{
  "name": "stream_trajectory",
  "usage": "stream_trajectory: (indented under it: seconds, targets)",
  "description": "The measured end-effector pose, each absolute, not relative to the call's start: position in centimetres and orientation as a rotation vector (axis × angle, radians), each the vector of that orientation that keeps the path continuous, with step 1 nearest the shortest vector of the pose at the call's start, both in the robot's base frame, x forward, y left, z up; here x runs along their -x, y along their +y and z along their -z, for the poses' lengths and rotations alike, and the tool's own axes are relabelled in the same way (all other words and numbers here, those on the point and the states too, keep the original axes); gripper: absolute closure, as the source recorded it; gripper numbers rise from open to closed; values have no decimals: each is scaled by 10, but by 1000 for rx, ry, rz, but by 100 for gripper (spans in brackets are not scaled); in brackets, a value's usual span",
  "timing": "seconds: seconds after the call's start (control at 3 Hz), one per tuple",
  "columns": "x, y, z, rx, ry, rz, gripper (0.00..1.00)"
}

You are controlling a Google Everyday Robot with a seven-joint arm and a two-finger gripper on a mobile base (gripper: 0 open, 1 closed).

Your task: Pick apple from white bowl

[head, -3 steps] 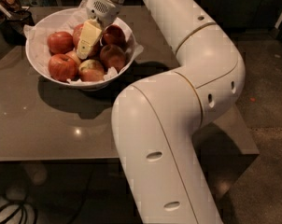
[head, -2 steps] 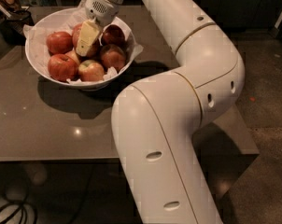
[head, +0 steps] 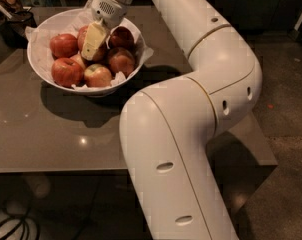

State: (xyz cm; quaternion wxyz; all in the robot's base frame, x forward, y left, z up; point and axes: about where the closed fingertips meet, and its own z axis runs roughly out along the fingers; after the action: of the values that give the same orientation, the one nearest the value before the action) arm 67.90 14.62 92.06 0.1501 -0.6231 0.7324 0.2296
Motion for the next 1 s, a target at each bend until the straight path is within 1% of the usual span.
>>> stream_trajectory:
  seconds: [0.33, 0.67, 1.0]
  targets:
    - [-682, 151, -936, 1779, 2082, -585, 100]
    - [-674, 152, -963, 1786, 2039, -503, 100]
    - [-661, 151, -982, 1817, 1988, -481, 100]
